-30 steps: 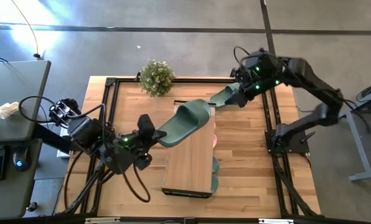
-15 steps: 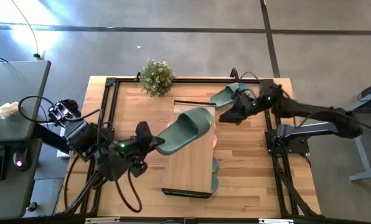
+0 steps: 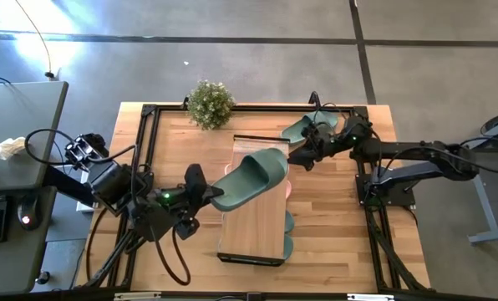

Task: Pick and place slides into the shelf
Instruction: Put the bottom green slide on the shelf

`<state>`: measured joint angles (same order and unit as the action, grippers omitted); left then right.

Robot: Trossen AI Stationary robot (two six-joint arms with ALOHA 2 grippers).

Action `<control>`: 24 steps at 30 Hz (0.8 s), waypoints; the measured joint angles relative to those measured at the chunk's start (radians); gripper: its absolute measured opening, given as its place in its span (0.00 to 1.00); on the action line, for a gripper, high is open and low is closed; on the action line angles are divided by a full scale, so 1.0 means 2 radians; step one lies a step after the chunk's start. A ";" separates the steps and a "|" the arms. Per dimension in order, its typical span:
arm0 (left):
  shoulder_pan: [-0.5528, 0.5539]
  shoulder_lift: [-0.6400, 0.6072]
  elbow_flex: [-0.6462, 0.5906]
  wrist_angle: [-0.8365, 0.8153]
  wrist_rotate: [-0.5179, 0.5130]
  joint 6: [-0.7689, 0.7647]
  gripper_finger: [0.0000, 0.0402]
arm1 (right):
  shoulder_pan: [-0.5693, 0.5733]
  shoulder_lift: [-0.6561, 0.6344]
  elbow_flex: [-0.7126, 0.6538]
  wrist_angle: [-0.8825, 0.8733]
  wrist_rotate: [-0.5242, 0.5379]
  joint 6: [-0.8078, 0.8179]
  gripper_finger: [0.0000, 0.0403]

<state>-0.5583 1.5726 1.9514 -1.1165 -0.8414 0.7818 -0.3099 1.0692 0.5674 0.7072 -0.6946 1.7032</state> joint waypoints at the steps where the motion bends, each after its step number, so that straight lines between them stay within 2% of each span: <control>1: 0.000 0.000 0.000 0.000 0.000 0.000 0.13 | 0.000 0.003 0.000 0.003 -0.002 0.001 0.40; 24: 0.001 0.003 0.000 0.010 0.023 0.008 0.13 | 0.035 0.065 0.001 0.064 -0.007 0.013 0.40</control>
<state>-0.5560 1.5791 1.9511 -1.0962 -0.7952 0.7970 -0.2390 1.1998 0.5690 0.8357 -0.7081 1.7283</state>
